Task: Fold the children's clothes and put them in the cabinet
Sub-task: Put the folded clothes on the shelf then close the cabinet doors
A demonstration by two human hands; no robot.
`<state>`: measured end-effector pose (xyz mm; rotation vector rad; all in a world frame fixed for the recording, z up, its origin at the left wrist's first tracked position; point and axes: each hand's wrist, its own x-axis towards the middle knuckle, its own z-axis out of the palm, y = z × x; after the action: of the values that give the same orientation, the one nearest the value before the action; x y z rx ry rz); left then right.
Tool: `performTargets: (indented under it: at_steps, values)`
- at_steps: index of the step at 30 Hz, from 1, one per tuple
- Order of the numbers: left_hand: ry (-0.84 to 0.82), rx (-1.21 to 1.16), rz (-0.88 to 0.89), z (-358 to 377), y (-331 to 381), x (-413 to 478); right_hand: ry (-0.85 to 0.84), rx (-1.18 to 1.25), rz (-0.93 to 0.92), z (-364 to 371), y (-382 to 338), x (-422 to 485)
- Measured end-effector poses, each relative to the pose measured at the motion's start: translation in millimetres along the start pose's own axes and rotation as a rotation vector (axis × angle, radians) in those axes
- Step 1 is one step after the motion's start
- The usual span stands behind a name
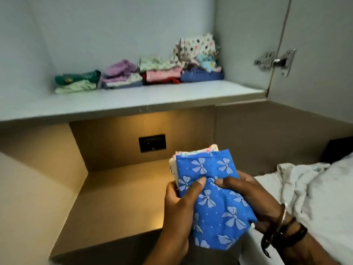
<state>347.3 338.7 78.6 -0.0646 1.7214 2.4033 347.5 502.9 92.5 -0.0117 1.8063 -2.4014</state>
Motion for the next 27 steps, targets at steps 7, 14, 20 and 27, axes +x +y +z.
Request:
performTargets:
  at_steps: [7, 14, 20, 27]
  values:
    - [-0.003, 0.021, 0.341, 66, 153, 48, 0.115, -0.066, -0.306, 36, -153, 31]
    - [-0.214, 0.027, 0.100, 142, 241, 153, 0.241, -0.219, -0.153, 2, -270, 137]
    - [-0.135, 0.185, 0.154, 192, 245, 246, 0.528, -0.530, -0.300, -23, -298, 203]
    - [-0.018, 0.308, 0.019, 212, 220, 310, 0.698, -1.313, -0.377, -36, -273, 256]
